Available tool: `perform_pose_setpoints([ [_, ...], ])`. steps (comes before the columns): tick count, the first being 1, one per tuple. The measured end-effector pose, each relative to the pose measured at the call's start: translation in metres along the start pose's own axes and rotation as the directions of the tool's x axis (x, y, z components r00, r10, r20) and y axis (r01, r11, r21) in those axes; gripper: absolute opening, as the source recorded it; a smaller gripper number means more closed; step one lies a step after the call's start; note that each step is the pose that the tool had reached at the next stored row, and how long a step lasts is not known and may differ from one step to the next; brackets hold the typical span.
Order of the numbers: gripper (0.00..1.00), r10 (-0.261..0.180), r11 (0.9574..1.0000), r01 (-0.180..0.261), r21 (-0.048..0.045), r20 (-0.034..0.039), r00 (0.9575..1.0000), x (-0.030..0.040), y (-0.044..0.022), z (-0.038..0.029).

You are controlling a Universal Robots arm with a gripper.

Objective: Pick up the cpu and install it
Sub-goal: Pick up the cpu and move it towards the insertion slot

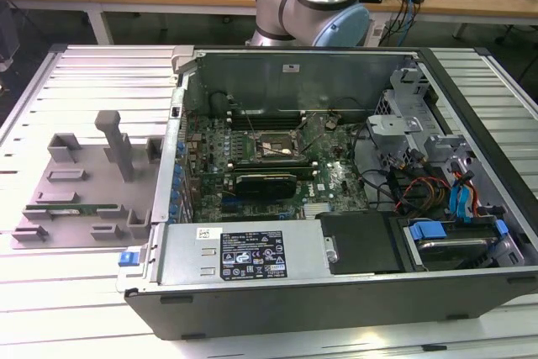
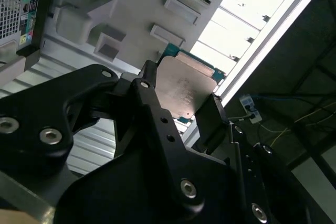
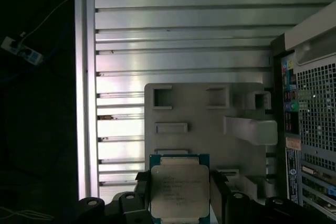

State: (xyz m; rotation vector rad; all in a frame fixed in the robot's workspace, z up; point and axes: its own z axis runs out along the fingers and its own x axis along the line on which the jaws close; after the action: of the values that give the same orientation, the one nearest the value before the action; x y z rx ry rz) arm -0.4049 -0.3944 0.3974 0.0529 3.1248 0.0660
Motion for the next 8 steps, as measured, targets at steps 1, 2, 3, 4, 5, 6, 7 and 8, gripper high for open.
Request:
perform_pose_setpoints([
  [1,0.54,0.000,1.0000,0.000,0.0000,0.0000,1.0000,0.0000,0.0001,-0.0011],
  [2,0.54,0.000,1.0000,0.000,0.0000,0.0000,1.0000,0.0000,0.0002,-0.0033],
  [3,0.54,0.000,1.0000,0.000,0.0000,0.0000,1.0000,-0.0001,0.0002,-0.0050],
  [4,0.54,0.000,1.0000,0.000,0.0000,0.0000,1.0000,-0.0001,0.0004,-0.0079],
  [5,0.54,0.000,1.0000,0.000,0.0000,0.0000,1.0000,-0.0001,0.0004,-0.0094],
  [6,0.54,0.000,1.0000,0.000,0.0000,0.0000,1.0000,-0.0001,0.0005,-0.0110],
  [7,0.54,0.000,1.0000,0.000,0.0000,-0.0001,1.0000,-0.0002,0.0006,-0.0126],
  [8,0.54,0.000,1.0000,0.000,0.0000,0.0000,1.0000,-0.0002,0.0007,-0.0146],
])
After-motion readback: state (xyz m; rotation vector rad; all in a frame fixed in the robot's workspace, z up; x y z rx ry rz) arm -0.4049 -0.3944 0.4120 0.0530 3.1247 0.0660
